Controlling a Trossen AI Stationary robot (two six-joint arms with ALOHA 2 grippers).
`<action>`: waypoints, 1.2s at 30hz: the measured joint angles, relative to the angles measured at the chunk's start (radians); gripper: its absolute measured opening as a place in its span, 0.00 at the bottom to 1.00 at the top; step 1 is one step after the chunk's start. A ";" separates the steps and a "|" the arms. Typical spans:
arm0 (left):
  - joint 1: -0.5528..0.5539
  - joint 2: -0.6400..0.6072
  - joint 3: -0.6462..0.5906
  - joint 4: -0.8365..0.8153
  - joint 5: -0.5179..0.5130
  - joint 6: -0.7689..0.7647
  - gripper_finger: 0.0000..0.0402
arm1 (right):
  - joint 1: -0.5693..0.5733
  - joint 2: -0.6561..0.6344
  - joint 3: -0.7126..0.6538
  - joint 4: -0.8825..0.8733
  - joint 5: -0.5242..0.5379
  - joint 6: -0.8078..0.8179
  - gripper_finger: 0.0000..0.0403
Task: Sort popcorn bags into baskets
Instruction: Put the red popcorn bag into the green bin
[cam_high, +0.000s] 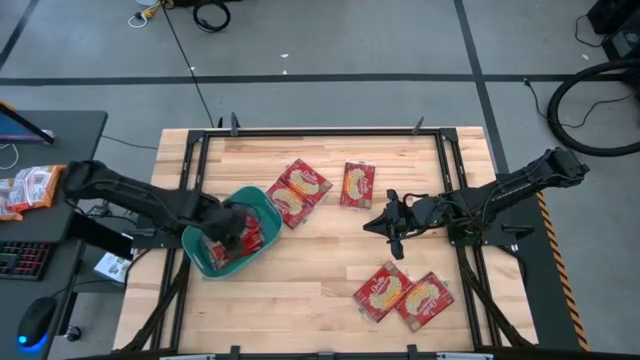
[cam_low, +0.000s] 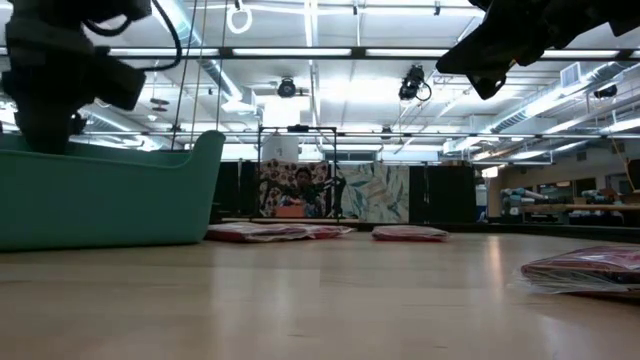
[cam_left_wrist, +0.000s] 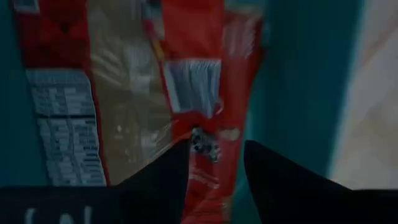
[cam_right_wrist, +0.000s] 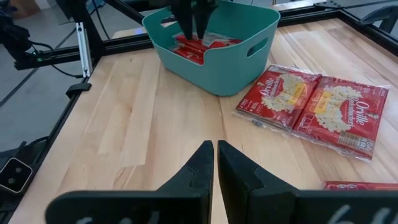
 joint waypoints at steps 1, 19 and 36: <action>-0.008 0.025 0.005 -0.011 -0.008 0.000 0.40 | 0.000 0.000 0.000 0.000 0.000 0.002 0.07; -0.067 0.221 0.102 -0.106 -0.079 0.049 0.06 | 0.001 0.137 0.034 0.066 -0.001 -0.020 0.07; -0.025 0.195 0.443 -0.298 0.014 0.234 0.01 | 0.002 0.563 0.397 0.209 0.052 -0.619 0.11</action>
